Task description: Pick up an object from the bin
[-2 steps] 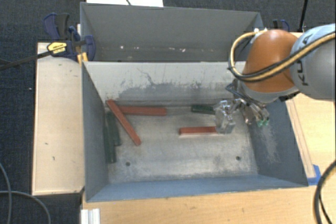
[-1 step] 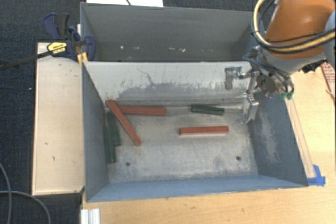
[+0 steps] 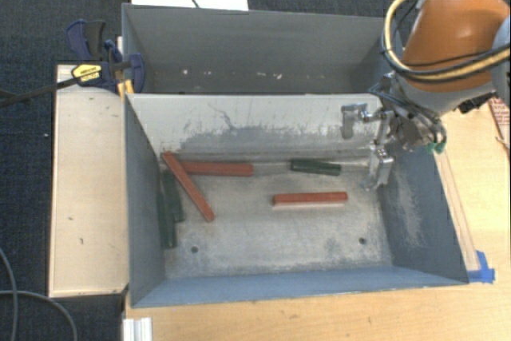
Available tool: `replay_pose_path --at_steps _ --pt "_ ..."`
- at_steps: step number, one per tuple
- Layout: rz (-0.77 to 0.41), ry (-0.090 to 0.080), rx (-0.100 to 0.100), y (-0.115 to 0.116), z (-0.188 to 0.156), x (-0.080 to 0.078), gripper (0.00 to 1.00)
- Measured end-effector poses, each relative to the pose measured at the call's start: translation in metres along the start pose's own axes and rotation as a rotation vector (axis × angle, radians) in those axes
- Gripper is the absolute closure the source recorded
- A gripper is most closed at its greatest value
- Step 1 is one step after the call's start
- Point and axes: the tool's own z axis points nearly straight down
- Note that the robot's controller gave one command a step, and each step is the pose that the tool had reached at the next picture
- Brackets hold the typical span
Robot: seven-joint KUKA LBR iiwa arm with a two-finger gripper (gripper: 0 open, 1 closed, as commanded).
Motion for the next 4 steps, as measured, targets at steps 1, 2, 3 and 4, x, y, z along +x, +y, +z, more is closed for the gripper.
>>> replay_pose_path --at_steps 1,2,3,4 --pt "0.082 -0.004 0.0 0.007 0.041 0.019 0.0" --pt "0.14 -0.004 0.0 0.013 0.099 0.017 0.0" --pt "0.149 -0.002 0.0 0.01 0.158 0.028 0.0" --pt "0.277 0.001 0.0 0.02 0.171 -0.006 1.0"
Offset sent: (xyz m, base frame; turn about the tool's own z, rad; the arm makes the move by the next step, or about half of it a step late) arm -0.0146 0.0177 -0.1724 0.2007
